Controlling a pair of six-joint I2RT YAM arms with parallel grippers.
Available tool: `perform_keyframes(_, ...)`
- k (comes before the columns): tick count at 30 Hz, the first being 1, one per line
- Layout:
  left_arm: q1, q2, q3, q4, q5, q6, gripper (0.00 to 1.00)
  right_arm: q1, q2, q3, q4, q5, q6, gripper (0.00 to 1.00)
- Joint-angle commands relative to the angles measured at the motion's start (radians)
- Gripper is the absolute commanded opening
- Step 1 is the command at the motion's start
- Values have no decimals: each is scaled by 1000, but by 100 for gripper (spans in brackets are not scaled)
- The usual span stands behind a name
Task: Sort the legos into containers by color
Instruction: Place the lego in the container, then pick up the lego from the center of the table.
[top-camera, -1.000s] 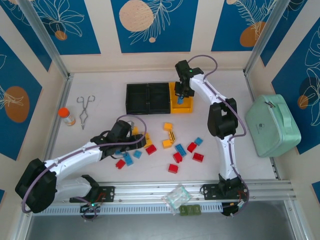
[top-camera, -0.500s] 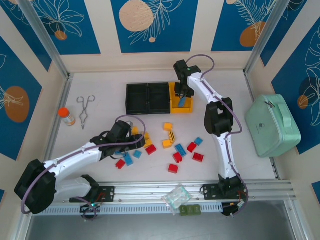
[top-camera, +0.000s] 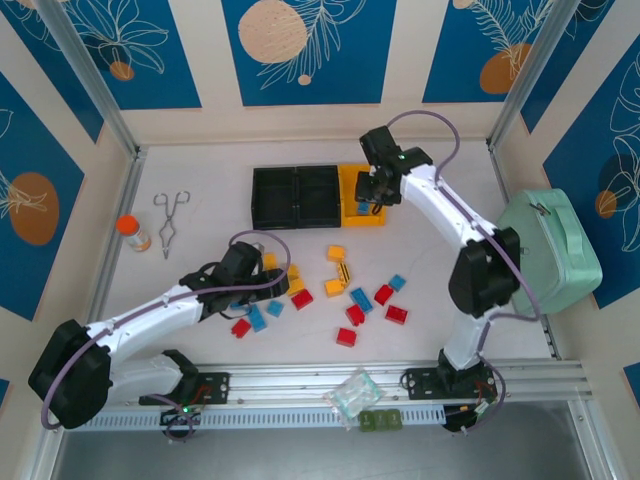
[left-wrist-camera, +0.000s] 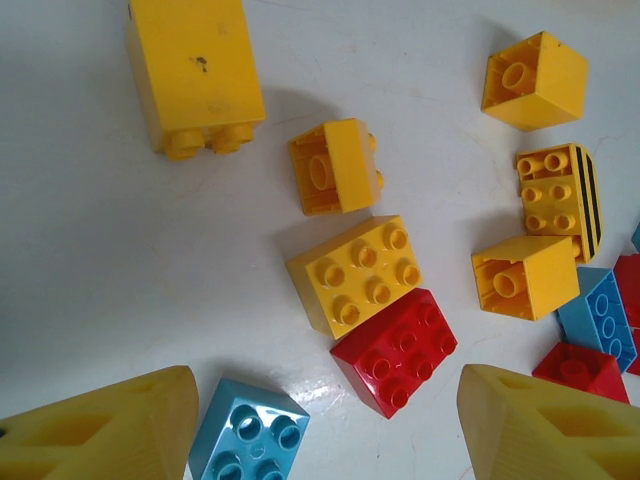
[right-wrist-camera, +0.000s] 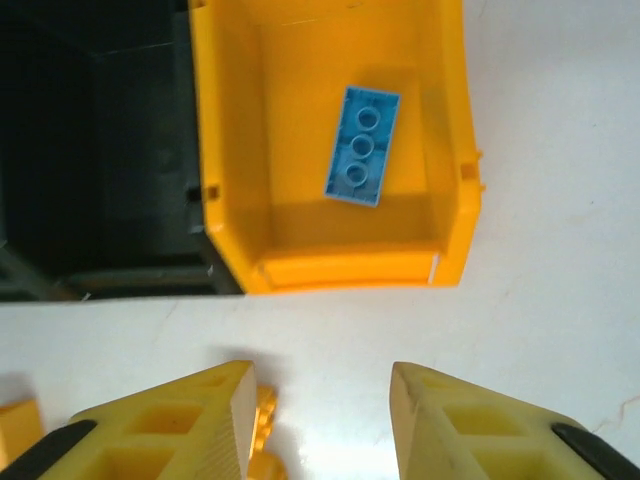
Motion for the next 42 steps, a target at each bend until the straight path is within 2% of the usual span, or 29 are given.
perform_keyframes(1, -10, 16, 40, -33, -11, 39, 69, 3, -82, -127, 48, -57, 30, 45)
perform_keyframes(6, -11, 49, 68, -13, 67, 106, 69, 19, -216, -314, 57, -83, 67, 46)
perform_keyframes(10, -13, 75, 91, 6, 133, 163, 69, 43, -298, -432, 27, -22, 119, 56)
perform_keyframes(15, -30, 98, 107, 46, 183, 194, 70, 39, -366, -581, 45, -105, 231, 60)
perform_keyframes(23, -107, 148, 169, -11, 116, 247, 70, 66, -342, -716, 54, -145, 370, 61)
perform_keyframes(34, -129, 173, 157, 10, 94, 226, 70, 85, -262, -755, 85, -142, 441, 60)
perform_keyframes(42, -131, 169, 136, 19, 83, 211, 70, 94, -214, -753, 129, -146, 442, 47)
